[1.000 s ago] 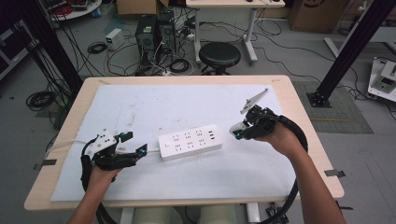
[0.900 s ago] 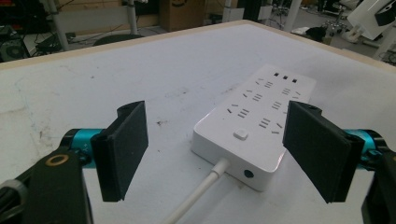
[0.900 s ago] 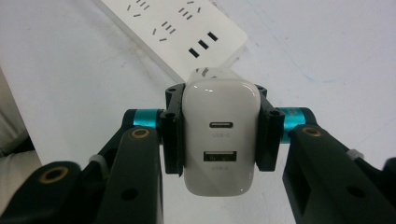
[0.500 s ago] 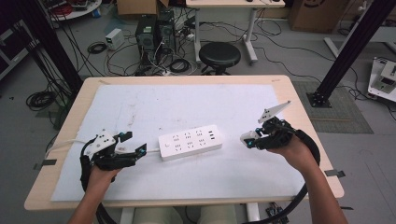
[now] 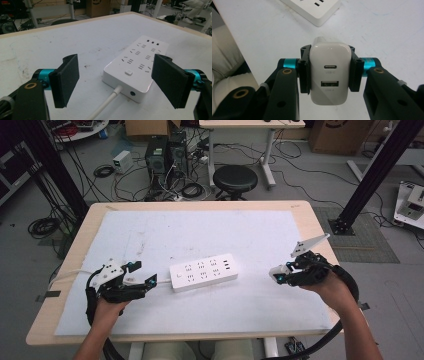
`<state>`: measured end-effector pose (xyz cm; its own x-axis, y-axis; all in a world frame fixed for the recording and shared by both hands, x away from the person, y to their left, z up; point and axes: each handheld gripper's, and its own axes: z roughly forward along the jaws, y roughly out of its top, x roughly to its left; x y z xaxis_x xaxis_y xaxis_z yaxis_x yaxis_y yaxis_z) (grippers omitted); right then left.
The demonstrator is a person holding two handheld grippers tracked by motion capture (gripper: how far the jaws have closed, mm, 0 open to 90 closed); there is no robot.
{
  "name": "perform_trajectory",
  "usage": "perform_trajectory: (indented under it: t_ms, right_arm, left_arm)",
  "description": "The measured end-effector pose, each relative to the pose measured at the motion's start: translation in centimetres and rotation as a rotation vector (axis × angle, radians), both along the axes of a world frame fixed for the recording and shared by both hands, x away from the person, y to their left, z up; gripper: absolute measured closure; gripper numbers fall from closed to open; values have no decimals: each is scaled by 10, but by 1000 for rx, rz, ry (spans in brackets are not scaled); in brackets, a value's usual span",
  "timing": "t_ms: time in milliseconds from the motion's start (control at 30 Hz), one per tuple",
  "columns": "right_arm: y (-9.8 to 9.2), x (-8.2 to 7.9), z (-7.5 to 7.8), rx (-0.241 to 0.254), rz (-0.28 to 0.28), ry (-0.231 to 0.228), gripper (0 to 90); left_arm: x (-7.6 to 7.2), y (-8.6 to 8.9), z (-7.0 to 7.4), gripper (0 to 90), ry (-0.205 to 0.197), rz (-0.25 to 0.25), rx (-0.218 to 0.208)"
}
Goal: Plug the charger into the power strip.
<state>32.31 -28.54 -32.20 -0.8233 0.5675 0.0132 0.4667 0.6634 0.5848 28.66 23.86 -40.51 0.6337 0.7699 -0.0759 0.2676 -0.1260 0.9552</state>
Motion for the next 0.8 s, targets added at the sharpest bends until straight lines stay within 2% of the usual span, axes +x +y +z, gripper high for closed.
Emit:
perform_trajectory:
  t_ms: [167,333,633,800]
  right_arm:
    - [-9,1,8,-10,-7,-6,631]
    - [-15,7,22,-63,-8,-14,630]
    - [-7,14,30,-94,1,-38,630]
    - [4,21,33,-109,-11,-84,630]
  left_arm:
    - [0,0,1,224,-2,0,3]
    - [0,-2,1,224,-5,0,1]
    - [0,-1,1,224,-8,-1,6]
    - [0,0,0,224,-4,3,-1]
